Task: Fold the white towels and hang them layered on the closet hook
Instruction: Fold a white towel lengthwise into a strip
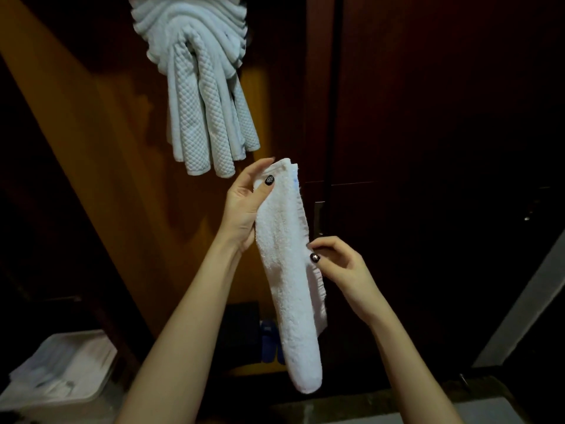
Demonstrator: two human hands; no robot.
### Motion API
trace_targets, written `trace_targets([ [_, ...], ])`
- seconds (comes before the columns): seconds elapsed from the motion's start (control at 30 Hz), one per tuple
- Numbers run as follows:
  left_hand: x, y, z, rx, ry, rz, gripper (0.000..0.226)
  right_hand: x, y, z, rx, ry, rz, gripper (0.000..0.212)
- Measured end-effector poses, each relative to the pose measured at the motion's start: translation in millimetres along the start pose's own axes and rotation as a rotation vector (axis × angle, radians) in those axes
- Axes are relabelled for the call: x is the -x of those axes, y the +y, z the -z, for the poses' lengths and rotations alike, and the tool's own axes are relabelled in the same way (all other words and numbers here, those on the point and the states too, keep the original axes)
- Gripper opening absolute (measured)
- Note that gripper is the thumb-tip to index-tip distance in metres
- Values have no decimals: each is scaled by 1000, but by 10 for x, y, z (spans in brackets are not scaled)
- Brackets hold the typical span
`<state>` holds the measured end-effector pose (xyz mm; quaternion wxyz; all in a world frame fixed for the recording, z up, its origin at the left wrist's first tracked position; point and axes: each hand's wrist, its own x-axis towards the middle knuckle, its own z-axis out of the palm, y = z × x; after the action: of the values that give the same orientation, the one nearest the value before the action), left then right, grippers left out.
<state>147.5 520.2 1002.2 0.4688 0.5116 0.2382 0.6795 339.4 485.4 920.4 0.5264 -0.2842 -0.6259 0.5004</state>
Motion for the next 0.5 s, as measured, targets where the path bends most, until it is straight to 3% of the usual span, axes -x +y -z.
trace_targets([
  [0.2,-38,-25,10,0,17,12,25,6,63,-9,-12,-26,-73,41],
  [0.33,-52,-27,13,40,-26,2,23,23,133,6,81,-89,-61,3],
  [0.5,-67,-59,24,90,-21,-5,24,59,106,-35,130,-83,-121,35],
])
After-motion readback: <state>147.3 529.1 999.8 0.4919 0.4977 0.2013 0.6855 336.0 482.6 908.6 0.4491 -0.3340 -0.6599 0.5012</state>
